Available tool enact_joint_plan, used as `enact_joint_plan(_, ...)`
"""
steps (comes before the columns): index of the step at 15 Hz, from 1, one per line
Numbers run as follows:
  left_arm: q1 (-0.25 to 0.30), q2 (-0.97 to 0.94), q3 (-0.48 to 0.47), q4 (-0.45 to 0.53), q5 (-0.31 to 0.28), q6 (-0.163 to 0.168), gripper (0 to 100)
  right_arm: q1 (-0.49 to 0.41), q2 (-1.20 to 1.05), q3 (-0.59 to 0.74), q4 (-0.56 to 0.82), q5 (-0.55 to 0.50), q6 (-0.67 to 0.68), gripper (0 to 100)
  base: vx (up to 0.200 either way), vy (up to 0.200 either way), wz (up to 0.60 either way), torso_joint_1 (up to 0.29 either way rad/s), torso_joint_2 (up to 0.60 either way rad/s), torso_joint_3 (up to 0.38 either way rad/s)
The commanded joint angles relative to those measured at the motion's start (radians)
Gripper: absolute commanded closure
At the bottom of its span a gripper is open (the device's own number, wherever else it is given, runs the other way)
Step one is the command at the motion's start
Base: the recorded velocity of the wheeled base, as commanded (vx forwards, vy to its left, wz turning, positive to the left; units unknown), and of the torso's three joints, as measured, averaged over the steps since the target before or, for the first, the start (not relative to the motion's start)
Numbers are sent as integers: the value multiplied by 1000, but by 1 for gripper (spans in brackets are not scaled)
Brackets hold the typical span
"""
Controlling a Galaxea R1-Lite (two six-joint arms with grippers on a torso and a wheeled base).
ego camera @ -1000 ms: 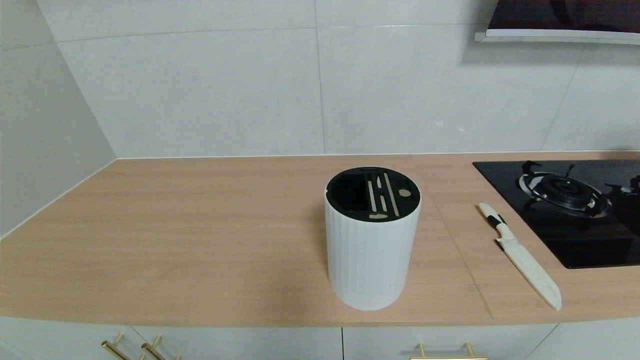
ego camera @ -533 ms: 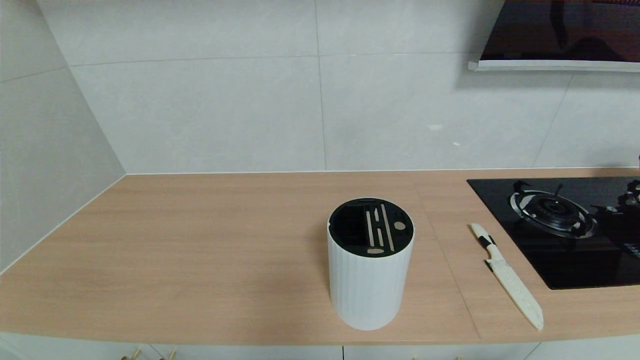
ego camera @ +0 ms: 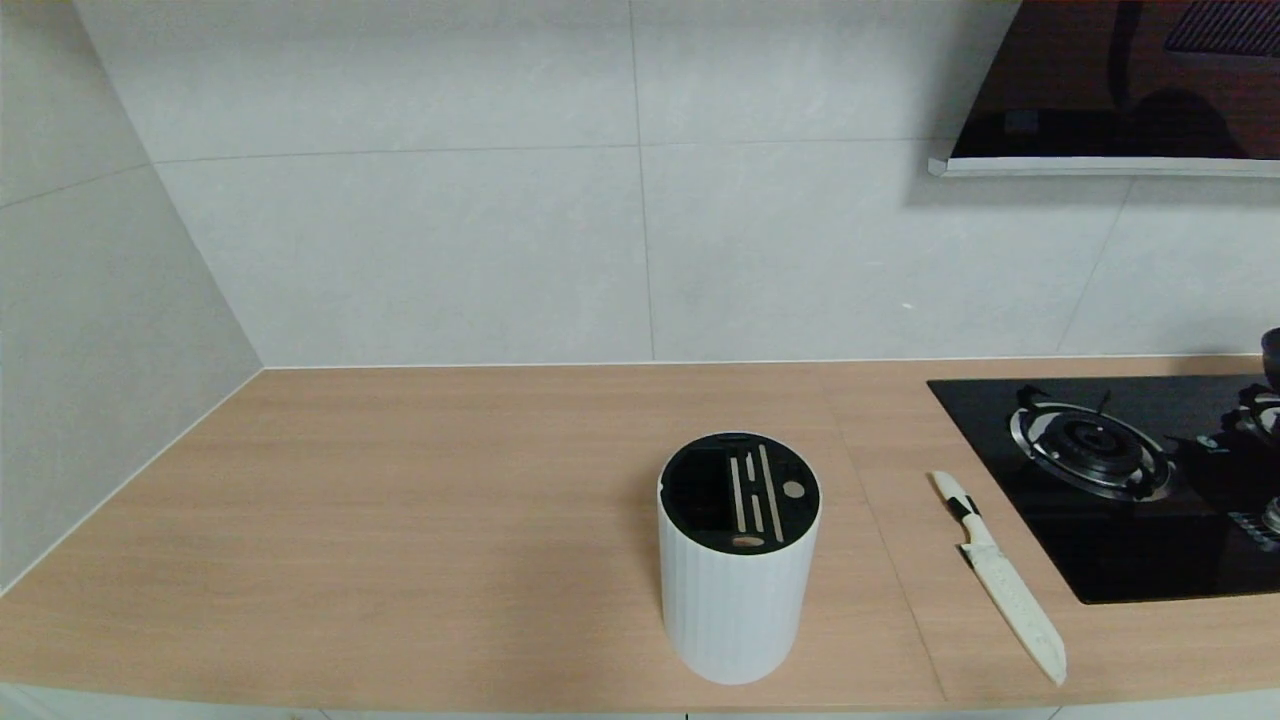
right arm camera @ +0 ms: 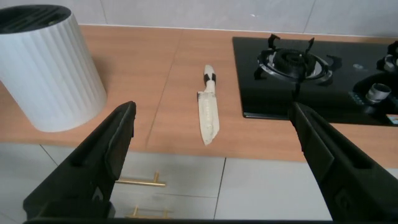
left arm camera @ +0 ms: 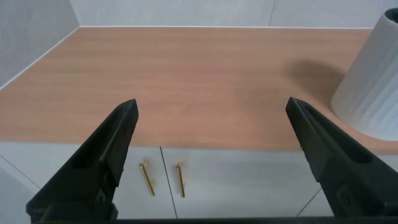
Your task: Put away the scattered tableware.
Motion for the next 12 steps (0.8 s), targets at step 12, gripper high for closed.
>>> enact_joint_plan(12,0,0,0,0,1,0,0,0,1,0,0,2,0,0,0,0,-150,3,-5,-2)
